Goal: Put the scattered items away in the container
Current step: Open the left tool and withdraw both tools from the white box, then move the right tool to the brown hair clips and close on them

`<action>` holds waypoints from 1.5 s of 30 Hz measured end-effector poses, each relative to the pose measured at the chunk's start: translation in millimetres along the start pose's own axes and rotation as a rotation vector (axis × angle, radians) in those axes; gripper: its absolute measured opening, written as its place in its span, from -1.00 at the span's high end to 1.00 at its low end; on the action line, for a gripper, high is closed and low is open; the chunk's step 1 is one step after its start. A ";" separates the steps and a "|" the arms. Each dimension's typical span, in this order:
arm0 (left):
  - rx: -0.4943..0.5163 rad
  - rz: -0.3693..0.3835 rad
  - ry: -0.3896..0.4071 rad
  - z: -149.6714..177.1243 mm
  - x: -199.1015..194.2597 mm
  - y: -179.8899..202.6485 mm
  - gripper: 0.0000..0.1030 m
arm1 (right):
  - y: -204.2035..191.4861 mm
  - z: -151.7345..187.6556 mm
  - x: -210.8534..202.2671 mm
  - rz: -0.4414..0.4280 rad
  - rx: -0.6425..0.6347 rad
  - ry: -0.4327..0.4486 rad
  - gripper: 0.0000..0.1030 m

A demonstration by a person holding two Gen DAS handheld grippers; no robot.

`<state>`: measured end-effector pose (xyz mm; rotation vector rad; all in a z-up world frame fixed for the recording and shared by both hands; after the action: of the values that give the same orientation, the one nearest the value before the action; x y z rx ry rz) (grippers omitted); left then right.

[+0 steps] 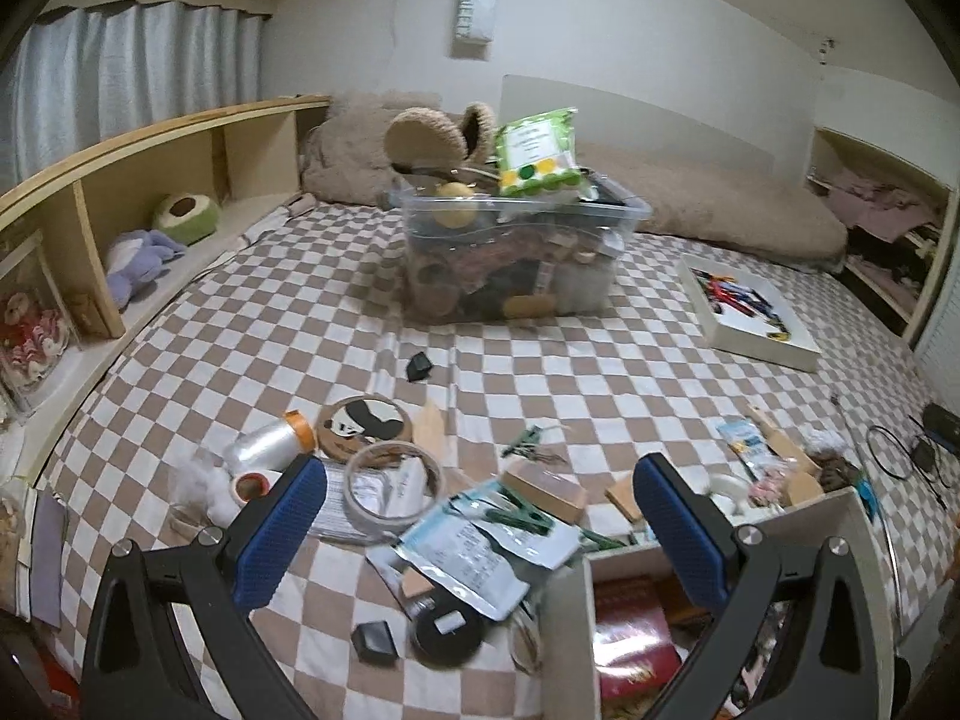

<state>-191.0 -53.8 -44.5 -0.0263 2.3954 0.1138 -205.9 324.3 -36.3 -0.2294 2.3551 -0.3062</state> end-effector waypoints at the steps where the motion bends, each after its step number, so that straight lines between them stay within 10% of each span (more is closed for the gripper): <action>1: -0.010 -0.007 0.004 -1.8 4.0 -3.1 -1.00 | 3.5 -0.6 2.0 0.005 0.008 -0.002 -1.00; 25: -0.017 -0.141 0.036 -25.5 70.7 -38.8 -1.00 | 88.8 -14.2 62.4 0.139 0.237 0.066 -1.00; 45: -0.102 -0.114 -0.139 26.2 149.8 -70.9 -1.00 | 156.5 13.2 79.6 0.259 0.348 0.072 -1.00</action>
<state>-279.9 -120.1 -170.3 -0.1966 2.2419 0.1779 -265.3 451.7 -142.3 0.2547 2.3214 -0.5944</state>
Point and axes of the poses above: each gripper's, at about its wrist camera, not at the fingertips, and x roughly the way its jaws point, y to its right, z to its underside, the point moved 7 cm from there along x, roughly the way its jaws point, and after that the axes turned 5 degrees about -y, right-handed, at the moved point
